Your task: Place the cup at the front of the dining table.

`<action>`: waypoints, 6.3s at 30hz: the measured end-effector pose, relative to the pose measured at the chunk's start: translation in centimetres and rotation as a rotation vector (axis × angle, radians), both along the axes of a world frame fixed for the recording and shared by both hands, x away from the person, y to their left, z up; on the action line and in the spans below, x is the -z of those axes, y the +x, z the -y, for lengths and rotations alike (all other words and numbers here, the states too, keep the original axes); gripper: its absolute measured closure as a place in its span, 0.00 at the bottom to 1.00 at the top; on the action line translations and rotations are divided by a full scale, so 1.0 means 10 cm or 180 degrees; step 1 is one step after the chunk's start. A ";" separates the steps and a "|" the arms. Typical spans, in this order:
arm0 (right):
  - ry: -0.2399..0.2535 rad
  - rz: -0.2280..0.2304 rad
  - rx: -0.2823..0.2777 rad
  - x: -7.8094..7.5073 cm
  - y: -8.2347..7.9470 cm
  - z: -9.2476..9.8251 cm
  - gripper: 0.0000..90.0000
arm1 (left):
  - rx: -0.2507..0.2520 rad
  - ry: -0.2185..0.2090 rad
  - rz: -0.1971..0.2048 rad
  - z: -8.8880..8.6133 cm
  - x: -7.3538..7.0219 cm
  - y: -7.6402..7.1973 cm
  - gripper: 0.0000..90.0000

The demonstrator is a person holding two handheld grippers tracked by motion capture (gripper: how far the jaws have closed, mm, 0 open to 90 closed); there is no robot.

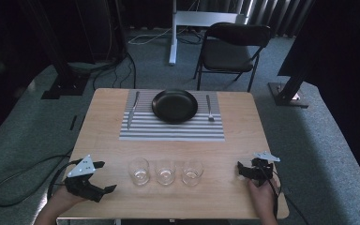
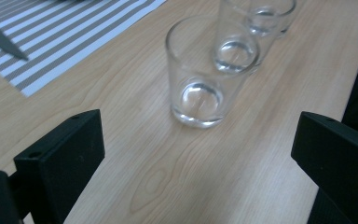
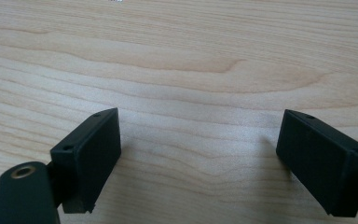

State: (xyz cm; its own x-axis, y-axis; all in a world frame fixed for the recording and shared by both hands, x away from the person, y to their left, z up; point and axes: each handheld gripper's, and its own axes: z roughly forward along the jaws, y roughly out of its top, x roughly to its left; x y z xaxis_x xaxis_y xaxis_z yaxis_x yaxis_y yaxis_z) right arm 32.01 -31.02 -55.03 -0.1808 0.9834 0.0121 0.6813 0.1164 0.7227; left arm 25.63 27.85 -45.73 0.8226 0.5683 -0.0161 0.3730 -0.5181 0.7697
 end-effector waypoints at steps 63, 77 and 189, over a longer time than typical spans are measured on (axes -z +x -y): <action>-0.0002 0.0004 -0.0004 0.00 0.00 0.00 0.15 | 0.0951 0.0136 -0.0153 1.48 -0.25 0.57 0.03; -0.0003 0.0004 -0.0005 0.00 0.00 0.00 0.15 | 0.1052 0.0302 -0.0193 1.74 -0.27 0.63 0.03; -0.0002 0.0005 -0.0004 0.00 0.00 0.00 0.15 | 0.0484 0.1199 -0.0197 2.79 -0.11 1.16 0.20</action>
State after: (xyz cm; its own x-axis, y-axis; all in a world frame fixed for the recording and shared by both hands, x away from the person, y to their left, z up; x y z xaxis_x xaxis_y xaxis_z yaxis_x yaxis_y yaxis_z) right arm 32.02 -31.04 -55.04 -0.1820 0.9832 0.0113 0.6800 0.1175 0.7238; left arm 37.19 -0.03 -44.67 0.9017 0.4161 0.1177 0.3103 -0.8122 0.4940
